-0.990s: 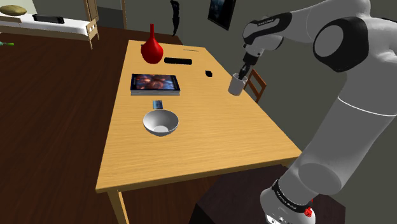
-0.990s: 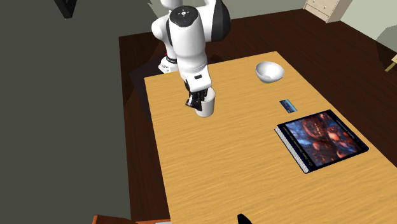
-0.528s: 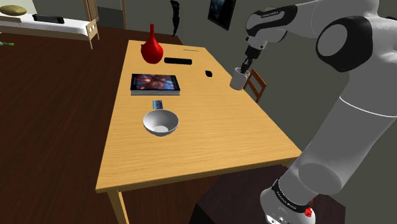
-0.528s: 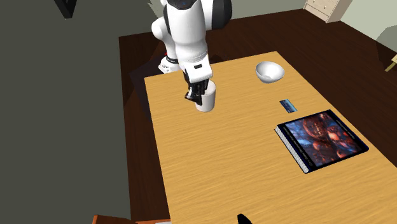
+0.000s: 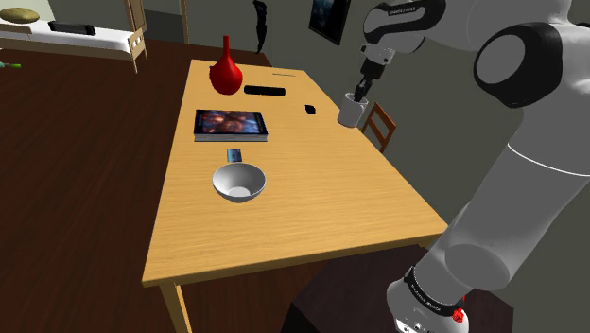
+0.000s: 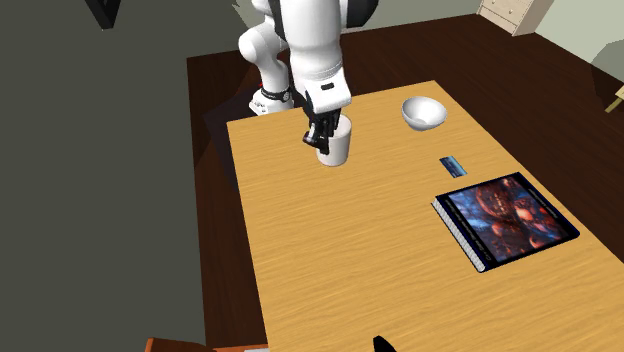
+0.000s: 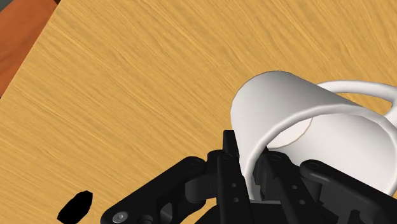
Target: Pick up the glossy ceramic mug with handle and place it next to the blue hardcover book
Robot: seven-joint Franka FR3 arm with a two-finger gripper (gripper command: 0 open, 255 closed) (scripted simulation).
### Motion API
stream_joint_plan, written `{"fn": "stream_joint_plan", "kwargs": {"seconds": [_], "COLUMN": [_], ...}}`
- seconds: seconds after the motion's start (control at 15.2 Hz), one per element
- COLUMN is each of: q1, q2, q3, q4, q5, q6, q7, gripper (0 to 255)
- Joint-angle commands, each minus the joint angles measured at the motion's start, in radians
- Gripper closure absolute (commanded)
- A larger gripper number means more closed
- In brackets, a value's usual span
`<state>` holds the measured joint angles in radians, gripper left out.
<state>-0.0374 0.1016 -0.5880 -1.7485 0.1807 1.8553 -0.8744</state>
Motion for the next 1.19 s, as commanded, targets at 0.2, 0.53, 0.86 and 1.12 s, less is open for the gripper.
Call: {"fn": "stream_joint_plan", "kwargs": {"seconds": [0.2, 0.53, 0.86, 1.12], "q1": [0.068, 0.129, 0.186, 0.228], "q2": [-0.022, -0.01, 0.026, 0.072], "q3": [0.051, 0.102, 0.15, 0.185], "q4": [-0.041, -0.047, -0.023, 0.019], "q5": [-0.018, -0.02, -0.013, -0.004], "q6": [0.04, 0.07, 0.091, 0.101], "q7": [0.119, 0.228, 0.33, 0.406], "gripper": [255, 255, 255, 255]}}
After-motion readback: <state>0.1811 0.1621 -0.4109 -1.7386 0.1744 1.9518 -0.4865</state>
